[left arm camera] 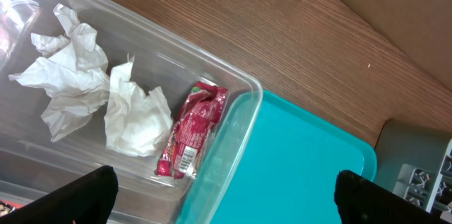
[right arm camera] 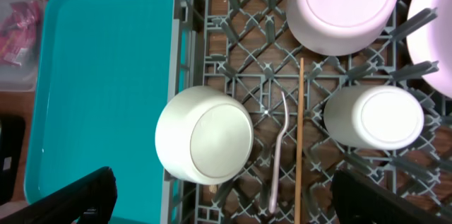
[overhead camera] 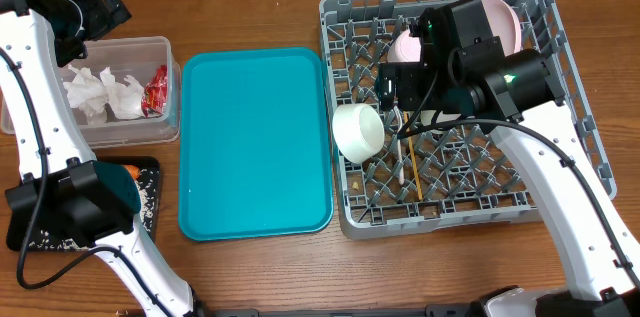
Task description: Sort waste into correct bins and load items into the dishwasher
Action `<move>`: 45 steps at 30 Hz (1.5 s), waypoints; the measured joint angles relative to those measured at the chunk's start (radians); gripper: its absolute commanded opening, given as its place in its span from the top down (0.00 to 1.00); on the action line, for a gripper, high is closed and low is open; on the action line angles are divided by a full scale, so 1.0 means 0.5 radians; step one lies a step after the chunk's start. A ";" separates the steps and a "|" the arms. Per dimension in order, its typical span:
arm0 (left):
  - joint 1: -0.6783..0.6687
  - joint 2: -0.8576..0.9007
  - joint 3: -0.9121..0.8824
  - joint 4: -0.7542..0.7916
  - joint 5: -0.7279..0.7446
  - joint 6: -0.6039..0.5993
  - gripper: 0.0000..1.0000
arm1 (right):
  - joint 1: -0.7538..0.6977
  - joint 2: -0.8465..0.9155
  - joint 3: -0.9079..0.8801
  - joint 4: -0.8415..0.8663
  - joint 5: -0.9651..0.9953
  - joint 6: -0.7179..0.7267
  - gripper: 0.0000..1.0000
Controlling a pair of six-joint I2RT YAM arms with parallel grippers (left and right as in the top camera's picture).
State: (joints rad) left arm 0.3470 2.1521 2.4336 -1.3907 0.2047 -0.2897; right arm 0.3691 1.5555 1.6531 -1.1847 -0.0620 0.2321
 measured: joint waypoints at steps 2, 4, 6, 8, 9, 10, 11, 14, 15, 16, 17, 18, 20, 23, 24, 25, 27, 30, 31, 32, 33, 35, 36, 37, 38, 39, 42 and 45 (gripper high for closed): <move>0.000 0.000 0.000 -0.001 0.000 -0.001 0.00 | 0.000 0.000 -0.001 0.058 0.005 -0.001 0.00; 0.000 0.000 0.000 -0.001 0.001 0.000 0.00 | 0.000 -0.005 -0.004 0.172 0.008 -0.015 0.00; 0.000 0.000 0.000 -0.001 0.001 -0.001 0.00 | -0.001 -0.046 -0.017 0.338 0.017 -0.033 0.00; 0.000 0.000 0.000 -0.001 0.001 -0.001 0.00 | 0.000 -0.134 -0.023 0.484 0.021 -0.059 0.00; 0.000 0.000 0.000 0.000 0.000 -0.001 0.00 | 0.000 -0.206 -0.024 0.545 0.026 -0.081 0.00; 0.000 0.000 0.000 -0.001 0.000 0.000 0.00 | 0.000 -0.304 -0.024 0.591 0.029 -0.109 0.00; 0.000 0.000 0.000 0.000 0.000 0.000 0.00 | 0.000 -0.393 -0.024 0.623 0.030 -0.143 0.00; 0.000 0.000 0.000 0.000 0.001 0.000 0.00 | -0.002 -0.749 -0.024 0.648 0.042 -0.267 0.00; 0.000 0.000 0.000 -0.001 0.000 0.000 0.00 | -0.005 -0.876 -0.021 0.639 0.047 -0.307 0.00; 0.000 0.000 0.000 0.000 0.000 -0.001 0.00 | -0.015 -0.993 -0.021 0.626 0.050 -0.340 0.00; 0.000 0.000 0.000 -0.001 0.001 -0.001 0.00 | -0.040 -1.122 -0.021 0.605 0.053 -0.368 0.00; 0.000 0.000 0.000 -0.001 0.001 0.000 0.00 | -0.076 -1.230 -0.021 0.581 0.059 -0.388 0.00; 0.000 0.000 0.000 0.000 0.000 0.000 0.00 | -0.151 -1.420 -0.032 0.522 0.076 -0.416 0.00; 0.000 0.000 0.000 0.000 0.001 -0.001 0.00 | -0.260 -1.659 -0.124 0.480 0.095 -0.442 0.00; 0.000 0.000 0.000 0.000 0.000 -0.001 0.00 | -0.302 -1.763 -0.196 0.468 0.101 -0.450 0.00; 0.000 0.000 0.000 -0.002 0.001 0.000 0.00 | -0.327 -1.836 -0.249 0.472 0.104 -0.456 0.00; 0.000 0.000 0.000 -0.001 0.001 0.000 0.00 | -0.372 -2.005 -0.404 0.465 0.104 -0.459 0.00; 0.000 0.000 0.000 -0.001 0.000 0.000 0.00 | -0.417 -2.257 -0.636 0.540 0.103 -0.458 0.00; 0.000 0.000 0.000 -0.001 0.001 -0.001 0.00 | -0.426 -2.313 -0.697 0.581 0.102 -0.458 0.00; 0.000 0.000 0.000 -0.001 0.001 -0.001 0.00 | -0.439 -2.401 -0.793 0.639 0.102 -0.458 0.00; 0.000 0.000 0.000 -0.001 0.000 -0.001 0.00 | -0.451 -2.471 -0.880 0.684 0.103 -0.459 0.00; 0.000 0.000 0.000 0.000 0.001 -0.001 0.00 | -0.477 -2.593 -1.065 0.797 0.102 -0.458 0.00; 0.000 0.000 0.000 -0.001 0.000 -0.001 0.00 | -0.487 -2.634 -1.149 0.854 0.103 -0.457 0.00; 0.000 0.000 0.000 0.000 0.000 -0.001 0.00 | -0.497 -2.677 -1.259 0.934 0.101 -0.456 0.00; 0.000 0.000 0.000 -0.001 0.000 -0.001 0.00 | -0.503 -2.705 -1.350 1.009 0.094 -0.458 0.00; 0.000 0.000 0.000 0.000 0.001 0.000 0.00 | -0.505 -2.741 -1.476 1.134 0.086 -0.457 0.00; 0.000 0.000 0.000 0.000 0.000 -0.001 0.00 | -0.507 -2.829 -1.798 1.409 0.062 -0.454 0.00; 0.000 0.000 0.000 0.000 0.000 -0.001 0.00 | -0.513 -2.927 -2.136 1.740 0.043 -0.402 0.00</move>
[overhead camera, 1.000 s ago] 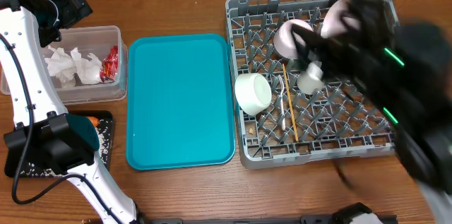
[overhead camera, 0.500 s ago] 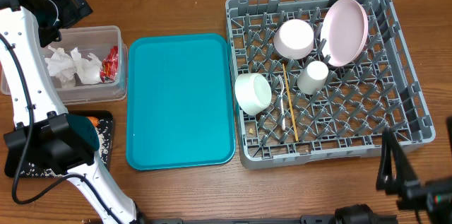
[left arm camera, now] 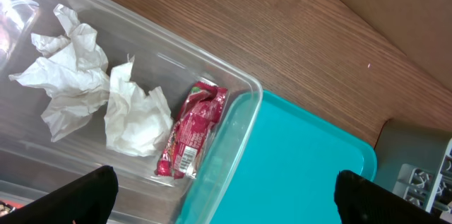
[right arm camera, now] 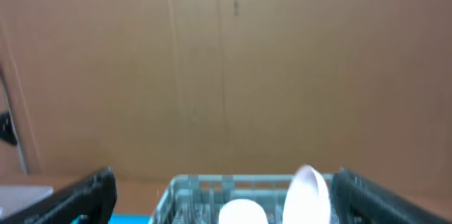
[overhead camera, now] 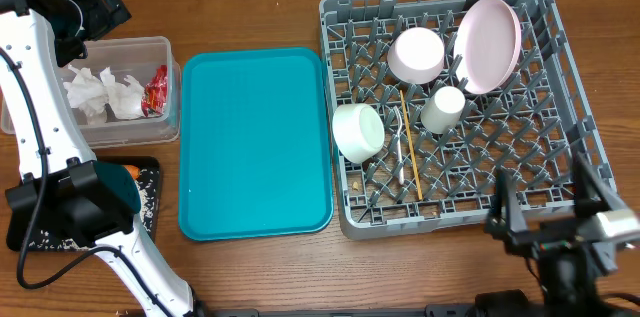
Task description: Sort waste into correct bins and load items into the dishwasher
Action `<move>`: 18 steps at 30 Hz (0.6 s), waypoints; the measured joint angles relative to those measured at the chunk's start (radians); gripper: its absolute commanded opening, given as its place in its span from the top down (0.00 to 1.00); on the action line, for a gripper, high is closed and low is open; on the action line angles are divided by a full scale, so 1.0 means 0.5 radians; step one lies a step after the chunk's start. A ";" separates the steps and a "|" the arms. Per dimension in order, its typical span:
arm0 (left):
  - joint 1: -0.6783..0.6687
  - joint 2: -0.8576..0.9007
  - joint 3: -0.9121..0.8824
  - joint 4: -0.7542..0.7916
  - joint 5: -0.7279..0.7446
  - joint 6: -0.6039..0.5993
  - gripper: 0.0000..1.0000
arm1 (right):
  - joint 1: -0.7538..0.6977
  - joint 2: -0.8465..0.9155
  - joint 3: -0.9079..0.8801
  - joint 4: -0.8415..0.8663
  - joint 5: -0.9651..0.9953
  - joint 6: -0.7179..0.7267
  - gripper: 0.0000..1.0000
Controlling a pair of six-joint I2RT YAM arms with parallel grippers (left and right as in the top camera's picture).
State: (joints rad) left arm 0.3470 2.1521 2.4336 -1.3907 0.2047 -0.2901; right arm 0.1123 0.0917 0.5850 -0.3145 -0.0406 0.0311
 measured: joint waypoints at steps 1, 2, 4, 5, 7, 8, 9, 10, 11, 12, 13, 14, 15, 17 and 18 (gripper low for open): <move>0.000 0.000 0.000 0.000 0.000 0.001 0.00 | -0.003 -0.030 -0.083 0.091 -0.004 0.021 0.00; 0.000 0.000 0.000 0.000 0.000 0.000 0.00 | -0.006 -0.059 -0.173 0.175 -0.008 0.046 0.00; 0.000 0.000 0.000 -0.001 0.000 0.000 0.00 | -0.023 -0.108 -0.346 0.298 -0.014 0.098 0.00; 0.000 0.000 0.000 0.000 0.000 0.001 0.00 | -0.031 -0.123 -0.415 0.379 -0.014 0.120 0.00; 0.000 0.000 0.000 -0.002 0.000 0.001 0.00 | -0.056 -0.144 -0.558 0.506 -0.014 0.164 0.00; 0.000 0.000 0.000 0.000 0.000 0.001 0.00 | -0.070 -0.148 -0.624 0.569 -0.014 0.183 0.00; 0.000 0.000 0.000 -0.001 0.000 0.000 0.00 | -0.082 -0.150 -0.675 0.608 -0.014 0.200 0.00; 0.000 0.000 0.000 -0.001 0.000 0.000 0.00 | -0.095 -0.152 -0.736 0.665 -0.015 0.211 0.00; 0.000 0.000 0.000 -0.001 0.000 0.000 0.00 | -0.104 -0.152 -0.777 0.698 -0.015 0.219 0.00; 0.000 0.000 0.000 -0.001 0.000 0.000 0.00 | -0.113 -0.152 -0.813 0.725 -0.014 0.227 0.00; 0.000 0.000 0.000 -0.001 0.000 0.001 0.00 | -0.124 -0.152 -0.857 0.755 -0.014 0.231 0.00; 0.000 0.000 0.000 -0.001 0.000 0.001 0.00 | -0.133 -0.153 -0.878 0.764 -0.013 0.237 0.00; 0.000 0.000 0.000 0.000 0.000 0.000 0.00 | -0.140 -0.153 -0.902 0.771 -0.012 0.243 0.00; 0.000 0.000 0.000 -0.001 0.000 0.000 0.00 | -0.156 -0.153 -0.955 0.781 -0.006 0.249 0.00; 0.000 0.000 0.000 -0.001 0.000 0.000 0.00 | -0.163 -0.153 -0.982 0.783 -0.006 0.252 0.00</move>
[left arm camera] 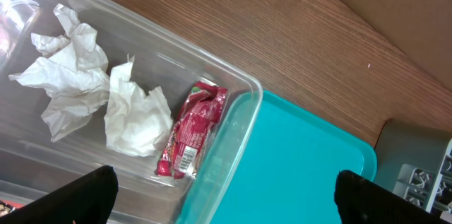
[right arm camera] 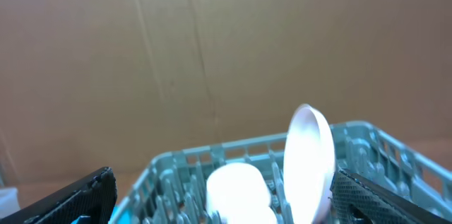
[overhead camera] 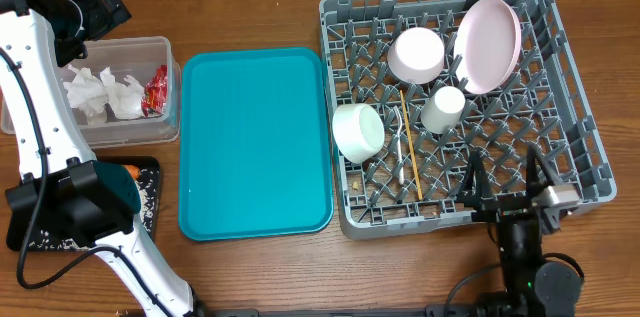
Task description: Sort waste into correct bins and load items into the dishwasher
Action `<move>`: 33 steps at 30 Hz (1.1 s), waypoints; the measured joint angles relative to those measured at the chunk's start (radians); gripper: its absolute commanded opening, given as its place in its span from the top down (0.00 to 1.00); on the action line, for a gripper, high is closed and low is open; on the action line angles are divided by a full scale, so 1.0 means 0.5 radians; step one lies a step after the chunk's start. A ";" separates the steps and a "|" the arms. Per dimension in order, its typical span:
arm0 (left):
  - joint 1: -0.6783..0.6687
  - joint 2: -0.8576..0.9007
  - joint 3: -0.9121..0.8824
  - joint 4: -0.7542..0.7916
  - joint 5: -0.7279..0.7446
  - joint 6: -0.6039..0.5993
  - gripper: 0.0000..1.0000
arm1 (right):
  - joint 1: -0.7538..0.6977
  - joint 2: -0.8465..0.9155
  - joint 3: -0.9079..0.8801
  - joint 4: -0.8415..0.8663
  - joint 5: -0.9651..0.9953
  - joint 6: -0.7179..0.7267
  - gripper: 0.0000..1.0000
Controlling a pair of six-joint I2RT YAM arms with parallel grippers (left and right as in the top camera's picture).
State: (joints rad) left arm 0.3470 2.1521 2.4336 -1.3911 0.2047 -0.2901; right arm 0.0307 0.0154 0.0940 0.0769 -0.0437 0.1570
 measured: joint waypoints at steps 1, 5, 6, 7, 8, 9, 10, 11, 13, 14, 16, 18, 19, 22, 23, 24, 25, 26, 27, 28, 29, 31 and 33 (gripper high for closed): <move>0.000 0.000 0.000 0.000 0.000 0.000 0.00 | -0.008 0.000 -0.028 0.002 0.001 0.000 0.00; 0.000 0.000 0.000 0.000 0.000 0.000 0.00 | -0.026 0.000 -0.143 0.018 0.008 0.000 0.00; 0.000 0.000 0.000 0.000 0.000 0.000 0.00 | -0.028 0.001 -0.151 -0.008 0.012 0.001 0.00; 0.000 0.000 0.000 0.000 0.000 0.000 0.00 | -0.031 0.001 -0.151 -0.016 0.014 0.002 0.00; 0.000 0.000 0.000 0.000 0.000 0.001 0.00 | -0.033 -0.002 -0.151 -0.017 0.018 0.001 0.00; 0.000 0.000 0.000 0.000 0.000 0.001 0.00 | -0.034 -0.002 -0.151 -0.021 0.019 0.001 0.00; 0.000 0.000 0.000 0.000 0.000 0.000 0.00 | -0.034 -0.002 -0.151 -0.041 0.021 -0.001 0.00; 0.000 0.000 0.000 0.001 0.000 0.001 0.00 | -0.034 -0.002 -0.151 -0.074 0.022 -0.001 0.00; 0.000 0.000 0.000 0.000 0.000 0.000 0.00 | -0.034 -0.002 -0.151 -0.199 0.036 -0.002 0.00; 0.000 0.000 0.000 0.001 0.000 0.000 0.00 | -0.034 -0.002 -0.151 -0.279 0.045 -0.001 0.00; 0.000 0.000 0.000 0.000 0.000 0.000 0.00 | -0.034 -0.002 -0.151 -0.326 0.052 -0.009 0.00; 0.000 0.000 0.000 0.000 0.000 0.000 0.00 | -0.034 -0.002 -0.151 -0.333 0.055 -0.033 0.00; 0.000 0.000 0.000 0.001 0.000 0.000 0.00 | -0.034 -0.002 -0.151 -0.335 0.054 -0.043 0.00; 0.000 0.000 0.000 0.000 0.000 0.000 0.00 | -0.034 -0.002 -0.151 -0.333 0.059 -0.069 0.00; 0.000 0.000 0.000 0.001 0.000 0.000 0.00 | -0.034 -0.002 -0.151 -0.333 0.060 -0.074 0.00; 0.000 0.000 0.000 0.000 0.000 0.000 0.00 | -0.034 -0.002 -0.151 -0.334 0.060 -0.078 0.00; 0.000 0.000 0.000 0.000 0.000 0.001 0.00 | -0.034 -0.002 -0.151 -0.334 0.062 -0.080 0.00; 0.000 0.000 0.000 0.000 0.000 0.001 0.00 | -0.034 -0.002 -0.151 -0.333 0.065 -0.084 0.00; 0.000 0.000 0.000 0.000 0.000 0.000 0.00 | -0.034 -0.002 -0.151 -0.333 0.066 -0.085 0.00; 0.000 0.000 0.000 0.001 0.000 0.001 0.00 | -0.034 -0.002 -0.151 -0.334 0.066 -0.086 0.00; 0.000 0.000 0.000 0.000 0.000 0.000 0.00 | -0.034 -0.002 -0.151 -0.333 0.066 -0.090 0.00; 0.000 0.000 0.000 0.000 0.000 0.000 0.00 | -0.034 -0.002 -0.151 -0.335 0.066 -0.092 0.00; 0.000 0.000 0.000 0.000 0.000 0.000 0.00 | -0.034 -0.002 -0.151 -0.333 0.067 -0.092 0.00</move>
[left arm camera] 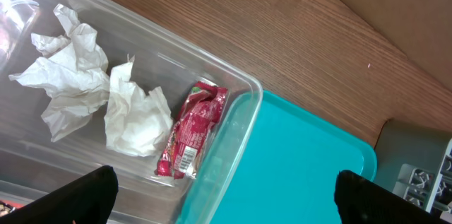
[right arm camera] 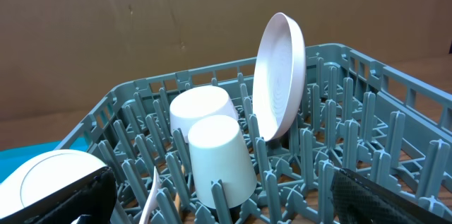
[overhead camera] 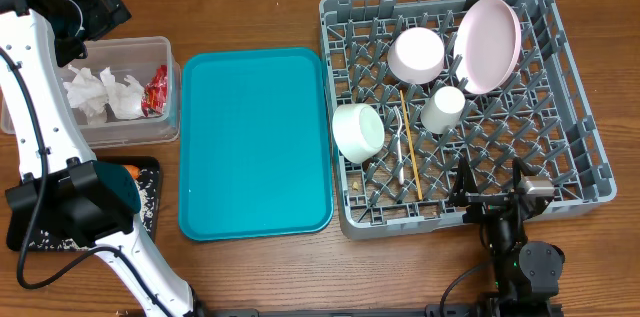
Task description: Sort waste into correct bins and load items into the dishwasher
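The grey dish rack [overhead camera: 575, 162] holds a pink plate [overhead camera: 488, 32] on edge, an upturned pink bowl [overhead camera: 417, 54], a white cup [overhead camera: 443, 109], a white bowl [overhead camera: 358, 132], and a spoon and chopstick [overhead camera: 405, 152]. My right gripper [overhead camera: 498, 189] stands open and empty at the rack's near edge. From there the right wrist view looks across the cup [right arm camera: 219, 160] and plate [right arm camera: 279, 75]. My left gripper [overhead camera: 95, 5] is open over the far left, above the clear bin [left arm camera: 233, 111] holding tissues [left arm camera: 78, 90] and a red wrapper [left arm camera: 192, 128].
A bare teal tray [overhead camera: 255, 142] lies between the clear bin and the rack. A black bin [overhead camera: 150, 197] with orange scrap sits at the near left. A brown cardboard wall [right arm camera: 141, 19] stands behind the rack.
My right gripper stays at the rack's near edge, slightly shifted left. Its camera now looks down into the rack instead of at the cardboard wall. The left arm has not moved.
My right gripper hung open above the dishes in the rack. Then it was off the rack at the table's near right. It then stood at the rack's near edge and is still there. The left gripper stayed open over the clear bin throughout.
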Action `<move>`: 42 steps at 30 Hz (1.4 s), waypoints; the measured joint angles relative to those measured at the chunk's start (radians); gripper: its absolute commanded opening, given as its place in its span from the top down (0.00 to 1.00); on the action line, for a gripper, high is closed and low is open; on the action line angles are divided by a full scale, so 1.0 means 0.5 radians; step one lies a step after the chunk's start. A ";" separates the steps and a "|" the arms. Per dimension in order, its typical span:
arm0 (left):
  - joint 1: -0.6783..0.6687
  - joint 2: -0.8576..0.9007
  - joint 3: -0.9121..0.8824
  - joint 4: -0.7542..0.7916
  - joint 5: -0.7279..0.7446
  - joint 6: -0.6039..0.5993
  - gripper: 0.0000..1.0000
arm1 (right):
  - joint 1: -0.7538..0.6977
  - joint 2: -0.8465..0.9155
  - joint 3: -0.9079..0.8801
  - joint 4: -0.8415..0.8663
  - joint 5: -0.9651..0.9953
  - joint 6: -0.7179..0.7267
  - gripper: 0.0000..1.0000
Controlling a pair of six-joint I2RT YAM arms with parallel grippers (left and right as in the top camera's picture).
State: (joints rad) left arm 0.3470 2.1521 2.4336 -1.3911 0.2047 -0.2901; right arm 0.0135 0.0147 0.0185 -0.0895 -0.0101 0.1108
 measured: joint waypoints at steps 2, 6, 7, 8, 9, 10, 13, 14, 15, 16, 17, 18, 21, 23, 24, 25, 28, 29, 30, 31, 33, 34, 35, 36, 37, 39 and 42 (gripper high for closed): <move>0.000 0.000 0.000 0.000 0.000 0.001 0.00 | 0.001 0.000 0.000 -0.001 -0.001 -0.001 0.00; 0.000 0.000 0.000 0.000 0.000 0.001 0.00 | 0.000 0.000 0.000 -0.001 -0.002 -0.001 0.00; 0.000 0.000 0.000 0.001 0.000 0.000 0.00 | 0.000 0.000 0.000 0.000 -0.001 -0.002 0.00; 0.000 0.000 0.000 0.000 0.000 0.000 0.00 | 0.000 0.000 0.000 -0.002 -0.001 -0.002 0.00; 0.000 0.000 0.000 0.000 0.000 0.001 0.00 | 0.000 0.000 0.000 -0.001 0.000 -0.001 0.00; 0.000 0.000 0.000 0.000 0.000 0.001 0.00 | 0.000 0.000 0.000 -0.001 -0.001 -0.002 0.00; 0.000 0.000 0.000 0.000 0.000 0.000 0.00 | 0.000 0.000 0.000 -0.002 -0.001 -0.003 0.00; 0.000 0.000 0.000 0.000 0.000 0.000 0.00 | 0.000 0.000 0.000 -0.001 0.000 -0.005 0.00; 0.000 0.000 0.000 0.000 0.000 0.000 0.00 | 0.000 0.000 0.000 -0.001 -0.001 -0.005 0.00; 0.000 0.000 0.000 0.000 0.000 0.000 0.00 | 0.000 0.000 0.000 -0.002 -0.001 -0.006 0.00; 0.000 0.000 0.000 0.000 0.000 0.001 0.00 | 0.000 0.000 0.000 -0.001 -0.001 -0.005 0.00; 0.000 0.000 0.000 0.000 0.000 0.001 0.00 | 0.000 0.000 0.000 0.000 -0.002 -0.006 0.00; 0.000 -0.003 0.000 0.000 0.000 0.001 0.00 | 0.000 0.000 0.000 -0.001 -0.001 -0.006 0.00; 0.000 -0.022 0.000 0.000 0.000 0.001 0.00 | 0.000 0.000 0.000 -0.001 -0.001 -0.005 0.00; 0.000 -0.038 0.000 -0.001 -0.001 0.001 0.00 | 0.000 0.000 0.000 0.000 -0.001 -0.006 0.00; 0.000 -0.072 0.000 -0.001 -0.002 0.000 0.00 | 0.000 0.000 0.000 -0.002 -0.002 -0.006 0.00; 0.000 -0.251 0.000 0.000 -0.002 0.000 0.00 | 0.000 0.000 0.000 -0.001 -0.001 -0.005 0.00; 0.000 -0.323 0.000 0.000 -0.002 0.000 0.00 | 0.000 0.000 0.000 -0.001 -0.001 -0.007 0.00; 0.000 -0.428 0.000 0.001 -0.002 0.000 0.00 | 0.001 0.000 0.000 -0.001 -0.001 -0.006 0.00; 0.000 -0.532 0.000 0.002 -0.001 0.001 0.00 | 0.000 0.000 0.000 -0.002 -0.001 -0.006 0.00; 0.000 -0.767 0.004 0.002 -0.001 0.000 0.00 | 0.000 0.000 0.000 -0.002 -0.002 -0.006 0.00; 0.000 -0.848 0.008 0.002 -0.001 0.000 0.00 | 0.000 0.000 0.000 -0.002 -0.001 -0.005 0.00; 0.000 -0.953 0.017 0.002 -0.002 0.001 0.00 | 0.000 0.000 0.000 -0.001 -0.002 -0.006 0.00; 0.000 -1.038 0.023 0.002 -0.001 0.000 0.00 | 0.000 0.000 0.000 -0.002 -0.001 -0.006 0.00; -0.004 -1.131 0.031 0.002 -0.001 0.001 0.00 | 0.001 0.000 0.000 -0.002 -0.001 -0.005 0.00; -0.033 -1.288 0.045 0.002 -0.001 0.001 0.00 | 0.000 0.000 0.000 -0.001 0.000 -0.005 0.00; -0.138 -1.455 0.043 0.000 -0.020 0.010 0.00 | 0.000 0.000 0.000 -0.002 -0.001 -0.005 0.00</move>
State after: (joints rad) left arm 0.2779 1.4246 2.4550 -1.3911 0.1947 -0.2852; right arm 0.0135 0.0147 0.0185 -0.0902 -0.0105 0.1081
